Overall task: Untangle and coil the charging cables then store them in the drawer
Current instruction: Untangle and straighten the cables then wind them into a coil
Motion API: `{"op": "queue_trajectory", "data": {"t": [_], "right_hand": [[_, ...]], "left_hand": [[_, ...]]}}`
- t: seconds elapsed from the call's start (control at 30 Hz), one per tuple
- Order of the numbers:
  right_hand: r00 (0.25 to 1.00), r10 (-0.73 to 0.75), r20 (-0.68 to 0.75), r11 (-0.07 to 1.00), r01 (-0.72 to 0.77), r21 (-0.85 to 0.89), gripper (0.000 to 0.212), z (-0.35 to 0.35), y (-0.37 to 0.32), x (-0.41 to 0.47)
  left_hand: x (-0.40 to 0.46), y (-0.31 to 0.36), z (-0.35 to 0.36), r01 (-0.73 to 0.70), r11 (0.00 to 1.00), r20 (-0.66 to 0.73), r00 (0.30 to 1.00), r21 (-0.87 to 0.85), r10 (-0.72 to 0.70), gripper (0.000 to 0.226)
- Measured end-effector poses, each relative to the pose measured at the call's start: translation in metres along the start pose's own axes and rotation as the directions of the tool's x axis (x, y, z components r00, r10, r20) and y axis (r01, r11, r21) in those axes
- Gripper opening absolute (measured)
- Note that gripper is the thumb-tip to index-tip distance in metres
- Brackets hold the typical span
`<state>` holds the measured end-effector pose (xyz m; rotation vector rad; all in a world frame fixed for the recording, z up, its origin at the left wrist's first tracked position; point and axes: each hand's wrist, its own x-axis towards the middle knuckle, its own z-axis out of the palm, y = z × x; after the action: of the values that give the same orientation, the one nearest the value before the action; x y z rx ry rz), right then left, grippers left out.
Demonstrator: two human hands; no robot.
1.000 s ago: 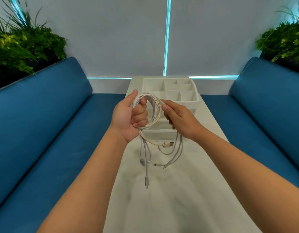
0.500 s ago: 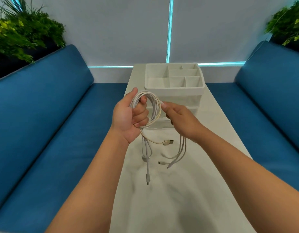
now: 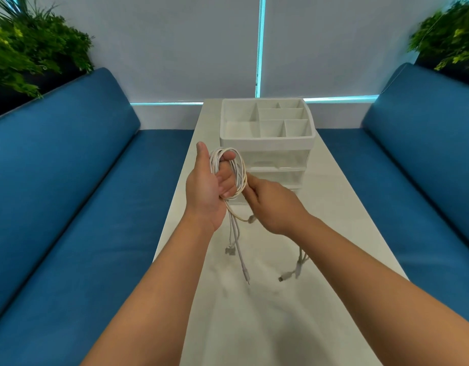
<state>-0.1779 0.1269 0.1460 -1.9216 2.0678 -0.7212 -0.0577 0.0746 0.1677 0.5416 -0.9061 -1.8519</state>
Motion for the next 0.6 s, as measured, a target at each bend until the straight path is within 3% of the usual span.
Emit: {"op": "queue_trajectory", "data": {"t": [0.07,0.2,0.4,0.5,0.6], "right_hand": [[0.999,-0.039,-0.002,0.993,0.038,-0.113,0.035,0.002,-0.001,-0.003],[0.997,-0.023,0.068,0.999,0.024,-0.022,0.01,0.005,-0.007,-0.005],[0.996,-0.009,0.083,1.0,0.011,-0.02,0.018,0.009,-0.011,-0.001],[0.986,0.002,0.165,0.996,0.013,-0.088,0.025,0.009,-0.013,-0.003],[0.967,0.005,0.254,1.0,0.0,-0.019,0.033,0.008,-0.014,-0.004]], "left_hand": [[0.001,-0.001,0.0,-0.011,1.0,0.002,1.0,-0.013,0.011,0.064],[0.001,-0.005,0.004,-0.044,0.997,-0.057,0.997,0.059,0.048,0.058],[-0.001,-0.012,0.007,-0.081,0.967,-0.143,0.983,0.24,0.118,0.049],[0.001,-0.016,0.007,-0.107,0.938,-0.14,0.977,0.329,0.16,0.046],[0.002,-0.018,0.008,-0.129,0.918,-0.141,0.971,0.374,0.193,0.042]]}}
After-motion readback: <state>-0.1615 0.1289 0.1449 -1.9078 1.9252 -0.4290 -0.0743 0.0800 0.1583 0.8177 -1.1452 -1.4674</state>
